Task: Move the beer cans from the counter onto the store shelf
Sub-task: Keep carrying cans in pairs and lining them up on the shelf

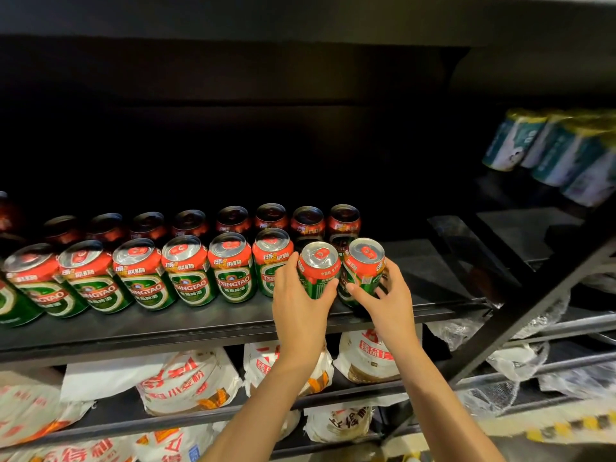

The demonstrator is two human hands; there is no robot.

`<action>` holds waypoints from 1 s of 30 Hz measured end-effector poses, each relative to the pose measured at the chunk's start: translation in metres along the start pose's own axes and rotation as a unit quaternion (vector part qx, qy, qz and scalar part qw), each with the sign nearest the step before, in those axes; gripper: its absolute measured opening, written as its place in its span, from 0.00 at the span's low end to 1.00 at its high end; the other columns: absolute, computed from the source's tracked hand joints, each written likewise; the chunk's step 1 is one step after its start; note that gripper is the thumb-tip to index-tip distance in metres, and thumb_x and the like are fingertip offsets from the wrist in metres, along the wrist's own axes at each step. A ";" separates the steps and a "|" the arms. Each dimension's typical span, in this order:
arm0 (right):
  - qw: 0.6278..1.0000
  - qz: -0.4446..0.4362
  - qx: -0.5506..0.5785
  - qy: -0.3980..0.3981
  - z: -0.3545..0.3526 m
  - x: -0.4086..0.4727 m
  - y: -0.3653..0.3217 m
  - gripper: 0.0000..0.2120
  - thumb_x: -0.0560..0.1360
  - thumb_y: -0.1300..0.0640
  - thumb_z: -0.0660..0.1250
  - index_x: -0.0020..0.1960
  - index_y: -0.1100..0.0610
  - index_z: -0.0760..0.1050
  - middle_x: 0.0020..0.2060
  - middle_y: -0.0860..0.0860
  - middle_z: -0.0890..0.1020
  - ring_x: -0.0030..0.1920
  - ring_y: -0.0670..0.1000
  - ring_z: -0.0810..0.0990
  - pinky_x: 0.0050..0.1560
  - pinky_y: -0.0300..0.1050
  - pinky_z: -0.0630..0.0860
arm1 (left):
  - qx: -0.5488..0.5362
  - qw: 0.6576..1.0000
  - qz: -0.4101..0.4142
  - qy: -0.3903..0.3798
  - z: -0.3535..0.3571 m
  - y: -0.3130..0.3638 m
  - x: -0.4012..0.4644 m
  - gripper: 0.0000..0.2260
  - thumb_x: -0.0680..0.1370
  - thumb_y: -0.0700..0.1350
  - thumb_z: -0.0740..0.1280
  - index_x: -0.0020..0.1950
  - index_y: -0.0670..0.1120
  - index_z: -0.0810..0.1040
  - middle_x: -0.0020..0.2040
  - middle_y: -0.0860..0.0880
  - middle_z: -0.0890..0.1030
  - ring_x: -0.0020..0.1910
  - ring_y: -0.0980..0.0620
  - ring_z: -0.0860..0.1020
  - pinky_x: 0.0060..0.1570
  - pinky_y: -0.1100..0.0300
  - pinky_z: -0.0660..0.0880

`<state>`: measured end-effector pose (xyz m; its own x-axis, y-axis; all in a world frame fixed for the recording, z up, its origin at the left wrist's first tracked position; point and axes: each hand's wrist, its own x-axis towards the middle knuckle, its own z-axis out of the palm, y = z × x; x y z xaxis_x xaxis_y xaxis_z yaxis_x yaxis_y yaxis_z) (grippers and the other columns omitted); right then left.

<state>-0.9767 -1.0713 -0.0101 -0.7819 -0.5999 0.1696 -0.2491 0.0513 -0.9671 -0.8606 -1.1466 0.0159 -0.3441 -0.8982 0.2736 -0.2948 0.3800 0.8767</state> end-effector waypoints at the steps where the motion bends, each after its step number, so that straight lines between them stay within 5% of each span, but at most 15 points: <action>1: 1.000 -0.003 0.000 -0.008 -0.001 0.000 0.000 0.31 0.69 0.57 0.75 0.68 0.50 0.67 0.60 0.44 0.76 0.60 0.39 0.75 0.56 0.28 0.71 | -0.011 1.000 0.003 -0.016 -0.001 -0.001 0.001 0.32 0.72 0.50 0.72 0.73 0.49 0.62 0.66 0.54 0.70 0.65 0.58 0.68 0.60 0.66 0.65; 7: 0.999 -0.016 0.014 -0.033 -0.002 0.003 -0.001 0.33 0.71 0.63 0.72 0.71 0.52 0.63 0.62 0.44 0.74 0.60 0.34 0.73 0.52 0.24 0.70 | -0.022 0.997 0.027 -0.065 -0.002 -0.002 0.001 0.31 0.76 0.49 0.68 0.75 0.49 0.58 0.69 0.53 0.68 0.66 0.63 0.65 0.66 0.64 0.64; 10: 0.999 -0.014 0.017 -0.029 -0.002 0.004 -0.002 0.33 0.69 0.60 0.74 0.69 0.52 0.64 0.62 0.46 0.74 0.58 0.34 0.74 0.50 0.24 0.70 | 0.021 0.998 0.049 -0.034 -0.001 0.000 0.002 0.33 0.73 0.55 0.70 0.73 0.51 0.59 0.68 0.56 0.66 0.65 0.63 0.62 0.62 0.66 0.61; 15: 0.999 -0.026 -0.032 0.002 -0.002 0.008 -0.004 0.33 0.66 0.54 0.77 0.66 0.47 0.66 0.60 0.46 0.70 0.58 0.38 0.72 0.48 0.27 0.71 | 0.035 0.999 0.030 0.018 0.007 0.004 0.006 0.31 0.70 0.58 0.72 0.68 0.50 0.65 0.63 0.53 0.70 0.64 0.55 0.69 0.60 0.57 0.72; 22: 0.999 -0.019 -0.009 -0.025 -0.009 0.014 0.001 0.33 0.67 0.58 0.76 0.68 0.50 0.65 0.60 0.45 0.75 0.61 0.43 0.74 0.63 0.42 0.72 | 0.003 1.000 0.013 -0.008 0.005 0.004 0.007 0.31 0.72 0.50 0.72 0.70 0.48 0.63 0.62 0.55 0.73 0.59 0.60 0.71 0.55 0.67 0.67; 30: 0.999 -0.026 0.002 -0.041 -0.010 0.012 0.000 0.30 0.70 0.58 0.74 0.67 0.48 0.66 0.62 0.44 0.74 0.62 0.40 0.73 0.64 0.39 0.70 | 0.059 0.996 0.070 0.022 0.005 0.001 0.007 0.27 0.74 0.51 0.70 0.70 0.49 0.66 0.62 0.53 0.69 0.58 0.62 0.67 0.55 0.68 0.67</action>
<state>-0.9921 -1.0705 -0.0066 -0.7183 -0.6651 0.2043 -0.2868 0.0154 -0.9579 -0.8674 -1.1510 0.0167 -0.3503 -0.8422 0.4098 -0.3503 0.5236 0.7766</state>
